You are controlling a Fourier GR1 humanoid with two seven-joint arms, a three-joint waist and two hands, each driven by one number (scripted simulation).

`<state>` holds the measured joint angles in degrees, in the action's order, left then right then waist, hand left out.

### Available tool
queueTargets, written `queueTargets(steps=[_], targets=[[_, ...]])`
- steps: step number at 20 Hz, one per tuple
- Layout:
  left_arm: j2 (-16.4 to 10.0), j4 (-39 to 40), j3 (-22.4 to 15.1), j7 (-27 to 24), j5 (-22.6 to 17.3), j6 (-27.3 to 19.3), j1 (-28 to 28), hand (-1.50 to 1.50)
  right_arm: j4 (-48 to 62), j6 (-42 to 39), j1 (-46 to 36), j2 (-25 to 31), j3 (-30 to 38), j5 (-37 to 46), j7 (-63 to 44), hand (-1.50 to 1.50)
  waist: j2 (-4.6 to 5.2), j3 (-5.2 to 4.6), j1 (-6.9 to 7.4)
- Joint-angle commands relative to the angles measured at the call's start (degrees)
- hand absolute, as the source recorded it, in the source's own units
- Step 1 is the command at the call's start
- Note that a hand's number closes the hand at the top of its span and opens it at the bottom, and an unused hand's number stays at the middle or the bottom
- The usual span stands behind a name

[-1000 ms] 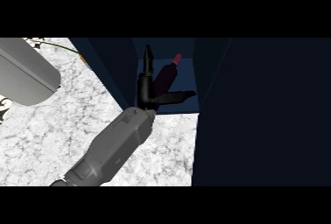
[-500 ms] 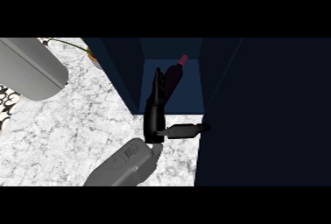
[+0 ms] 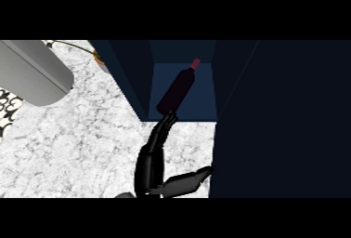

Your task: Pick up the wine, place it into the cabinet and close the cabinet

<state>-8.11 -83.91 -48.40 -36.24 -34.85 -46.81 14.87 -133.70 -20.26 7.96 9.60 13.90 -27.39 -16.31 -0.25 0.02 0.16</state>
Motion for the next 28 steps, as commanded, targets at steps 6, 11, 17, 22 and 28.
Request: queueTargets(steps=[6,11,17,22,28], targets=[[-12.46,-17.43,-2.91,-1.28,4.4,0.14,-17.76,1.5,-1.36,-5.59,1.58,5.67,2.94,-3.43,-3.22,-1.5,0.04,-0.02,0.14],[-22.46,-22.29,1.41,2.31,2.08,5.37,-18.64,1.5,-2.54,-14.96,4.01,9.15,-0.65,-1.09,-1.53,1.5,0.05,-0.02,0.11],[-27.98,-25.9,4.5,-0.44,1.52,8.13,-24.92,1.5,-4.67,-21.38,12.49,10.54,-6.97,-10.43,-3.71,1.5,-0.04,-0.1,-0.18],[-34.73,-29.65,12.99,-1.54,-3.37,14.38,-29.69,1.5,-6.84,-22.94,16.16,9.46,-12.96,-9.97,-3.19,1.5,0.0,-0.07,-0.08],[-37.43,-26.42,20.01,-7.17,-8.56,22.82,-35.28,1.5,-11.44,-24.57,13.5,6.01,-26.91,0.76,-3.61,1.5,-0.27,-0.21,0.18]])
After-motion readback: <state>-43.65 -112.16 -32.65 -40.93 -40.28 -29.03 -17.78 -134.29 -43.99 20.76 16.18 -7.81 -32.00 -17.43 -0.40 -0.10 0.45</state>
